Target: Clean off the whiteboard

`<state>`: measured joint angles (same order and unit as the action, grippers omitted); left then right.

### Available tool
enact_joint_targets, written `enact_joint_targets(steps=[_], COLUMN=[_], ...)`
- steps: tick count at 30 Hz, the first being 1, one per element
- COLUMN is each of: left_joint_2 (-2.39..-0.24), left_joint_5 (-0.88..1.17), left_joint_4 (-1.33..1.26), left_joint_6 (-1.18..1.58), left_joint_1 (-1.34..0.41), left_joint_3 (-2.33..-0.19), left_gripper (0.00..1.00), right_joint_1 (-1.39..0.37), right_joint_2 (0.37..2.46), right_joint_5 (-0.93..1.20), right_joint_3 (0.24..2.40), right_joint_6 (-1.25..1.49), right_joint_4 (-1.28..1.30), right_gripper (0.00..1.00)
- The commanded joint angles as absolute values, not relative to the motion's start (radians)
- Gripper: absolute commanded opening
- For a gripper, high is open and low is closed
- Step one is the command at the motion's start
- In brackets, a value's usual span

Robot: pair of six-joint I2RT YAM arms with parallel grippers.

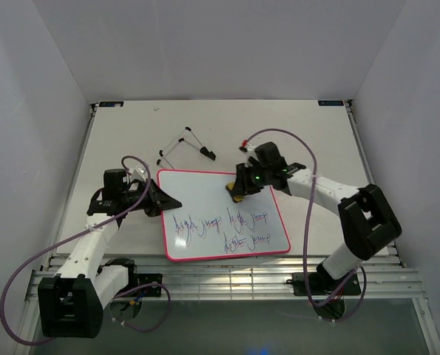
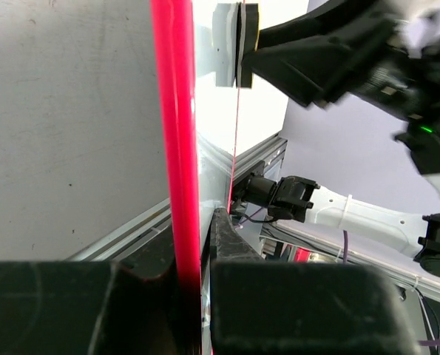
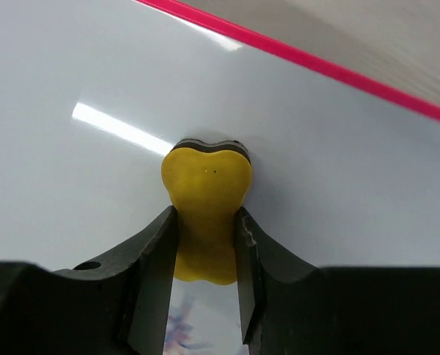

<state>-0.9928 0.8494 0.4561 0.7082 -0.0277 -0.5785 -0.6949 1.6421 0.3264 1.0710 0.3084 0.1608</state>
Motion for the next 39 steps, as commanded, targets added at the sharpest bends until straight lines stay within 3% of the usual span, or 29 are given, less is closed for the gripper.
enact_joint_targets(steps=[1, 6, 11, 21, 25, 29, 39], left_joint_2=[-0.934, -0.923, -0.936, -0.913, -0.919, -0.954, -1.000], left_joint_5=[0.539, 0.491, 0.482, 0.420, 0.382, 0.348, 0.389], left_joint_4=[0.448, 0.451, 0.446, 0.459, 0.463, 0.459, 0.402], left_joint_6=[0.610, 0.627, 0.635, 0.660, 0.675, 0.687, 0.698], left_joint_1=[-0.034, -0.035, -0.035, -0.035, -0.035, -0.031, 0.086], left_joint_3=[-0.606, -0.601, -0.597, -0.594, -0.588, -0.584, -0.568], left_gripper=[0.00, 0.00, 0.00, 0.00, 0.00, 0.00, 0.00], right_joint_1=[-0.516, -0.350, -0.411, -0.992, -1.092, -0.987, -0.473], right_joint_2=[1.562, 1.479, 1.436, 1.351, 1.426, 1.381, 1.247], right_joint_5=[0.295, 0.365, 0.439, 0.310, 0.233, 0.215, 0.282], right_joint_3=[0.790, 0.609, 0.592, 0.693, 0.805, 0.673, 0.424], right_joint_6=[0.278, 0.235, 0.279, 0.567, 0.555, 0.540, 0.426], right_joint_4=[0.307, 0.275, 0.219, 0.081, 0.153, 0.190, 0.288], right_gripper=[0.32, 0.31, 0.30, 0.30, 0.30, 0.30, 0.31])
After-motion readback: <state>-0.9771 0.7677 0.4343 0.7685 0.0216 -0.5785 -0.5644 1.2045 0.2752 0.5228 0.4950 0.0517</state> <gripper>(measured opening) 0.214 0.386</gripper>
